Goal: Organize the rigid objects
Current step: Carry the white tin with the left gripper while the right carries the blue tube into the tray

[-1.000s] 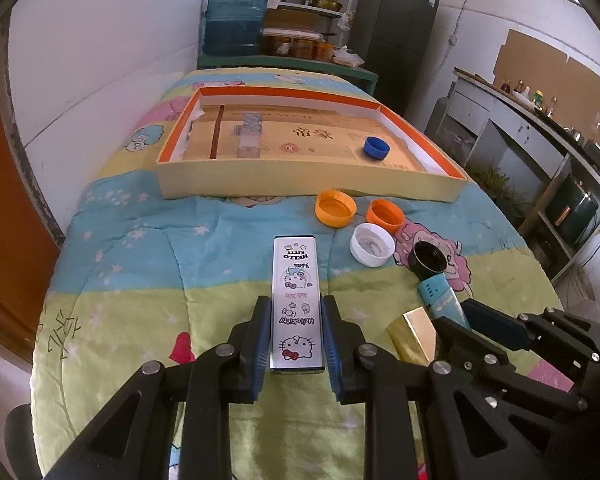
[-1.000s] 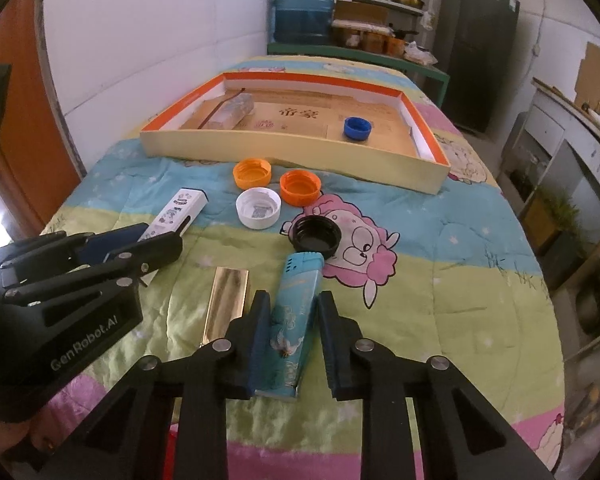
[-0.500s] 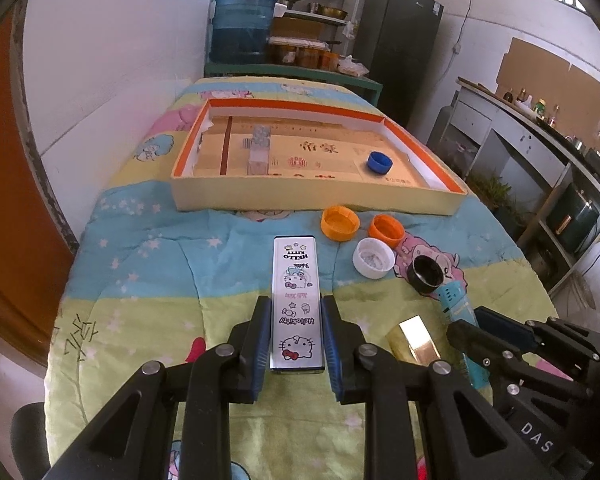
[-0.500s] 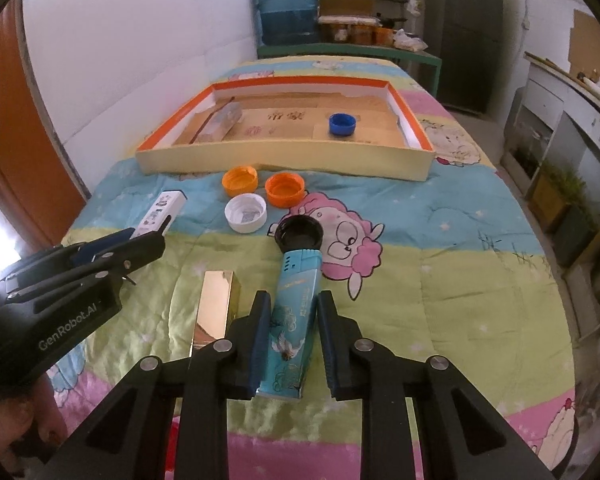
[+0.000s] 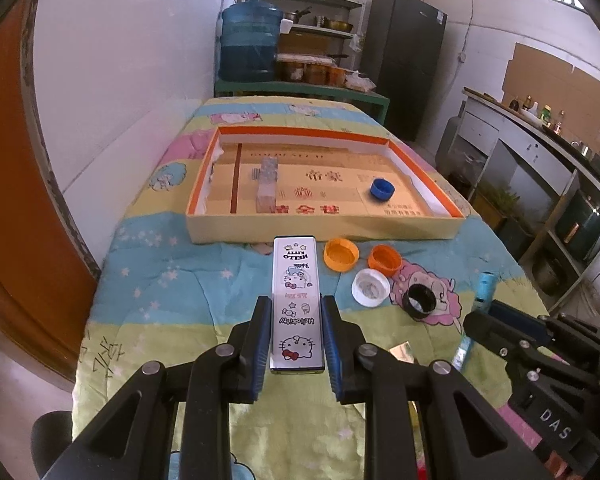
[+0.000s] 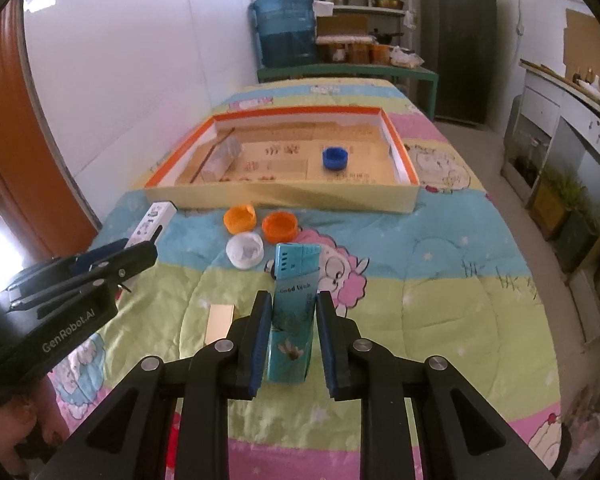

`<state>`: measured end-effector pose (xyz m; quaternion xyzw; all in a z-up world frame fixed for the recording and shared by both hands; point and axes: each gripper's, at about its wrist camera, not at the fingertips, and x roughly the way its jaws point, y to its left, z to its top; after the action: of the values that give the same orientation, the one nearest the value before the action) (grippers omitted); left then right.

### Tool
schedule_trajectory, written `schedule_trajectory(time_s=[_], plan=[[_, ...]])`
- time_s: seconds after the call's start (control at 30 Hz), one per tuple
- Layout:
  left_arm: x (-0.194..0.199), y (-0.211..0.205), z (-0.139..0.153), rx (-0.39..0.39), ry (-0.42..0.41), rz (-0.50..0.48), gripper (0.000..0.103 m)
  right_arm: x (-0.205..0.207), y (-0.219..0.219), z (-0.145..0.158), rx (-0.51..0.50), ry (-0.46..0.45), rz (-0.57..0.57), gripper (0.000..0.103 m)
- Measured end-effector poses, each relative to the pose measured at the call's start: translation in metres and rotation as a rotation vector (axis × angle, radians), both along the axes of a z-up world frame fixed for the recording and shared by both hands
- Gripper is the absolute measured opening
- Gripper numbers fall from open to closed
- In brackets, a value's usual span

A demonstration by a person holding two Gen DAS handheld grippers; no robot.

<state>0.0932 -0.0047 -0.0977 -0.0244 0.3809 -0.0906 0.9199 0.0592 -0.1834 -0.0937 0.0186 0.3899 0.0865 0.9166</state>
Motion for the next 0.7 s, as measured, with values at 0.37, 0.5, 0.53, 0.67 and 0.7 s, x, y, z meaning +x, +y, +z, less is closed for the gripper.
schedule_trajectory(time_s=[0.37, 0.5, 0.53, 0.67, 0.7], plan=[[0.008, -0.004, 0.014, 0.016, -0.032, 0.017, 0.025, 0.010, -0.004, 0.021, 0.015, -0.062, 0.016, 0.023], [0.015, -0.005, 0.019, 0.021, -0.044, 0.022, 0.025, 0.017, -0.006, 0.029, 0.015, -0.084, 0.019, 0.023], [0.015, -0.005, 0.020, 0.023, -0.046, 0.023, 0.025, 0.018, -0.007, 0.031, 0.016, -0.089, 0.019, 0.023], [0.022, -0.005, 0.024, 0.029, -0.053, 0.026, 0.025, 0.025, -0.008, 0.036, 0.004, -0.103, 0.020, 0.023], [0.023, -0.006, 0.024, 0.030, -0.054, 0.026, 0.025, 0.027, -0.008, 0.037, 0.001, -0.105, 0.020, 0.023]])
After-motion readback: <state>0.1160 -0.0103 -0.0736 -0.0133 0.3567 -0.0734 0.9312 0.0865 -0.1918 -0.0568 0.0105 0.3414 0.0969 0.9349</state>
